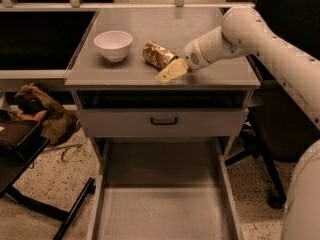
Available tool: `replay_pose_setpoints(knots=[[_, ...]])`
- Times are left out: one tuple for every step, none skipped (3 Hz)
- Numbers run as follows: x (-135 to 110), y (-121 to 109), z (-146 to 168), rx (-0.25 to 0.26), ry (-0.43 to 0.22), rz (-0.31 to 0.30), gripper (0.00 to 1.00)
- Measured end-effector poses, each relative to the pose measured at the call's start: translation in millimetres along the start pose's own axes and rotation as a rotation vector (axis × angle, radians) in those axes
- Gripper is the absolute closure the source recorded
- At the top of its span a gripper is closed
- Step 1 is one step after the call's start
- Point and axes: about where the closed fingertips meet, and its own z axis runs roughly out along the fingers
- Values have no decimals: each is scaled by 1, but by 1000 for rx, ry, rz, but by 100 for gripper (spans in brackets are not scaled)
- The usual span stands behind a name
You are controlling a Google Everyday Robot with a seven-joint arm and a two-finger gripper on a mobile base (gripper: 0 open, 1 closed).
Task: Pick orange can from middle drawer and place on counter
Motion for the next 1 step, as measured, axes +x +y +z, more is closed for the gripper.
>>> replay_pose_setpoints(knots=[[0, 0, 0, 0, 0, 0, 0]])
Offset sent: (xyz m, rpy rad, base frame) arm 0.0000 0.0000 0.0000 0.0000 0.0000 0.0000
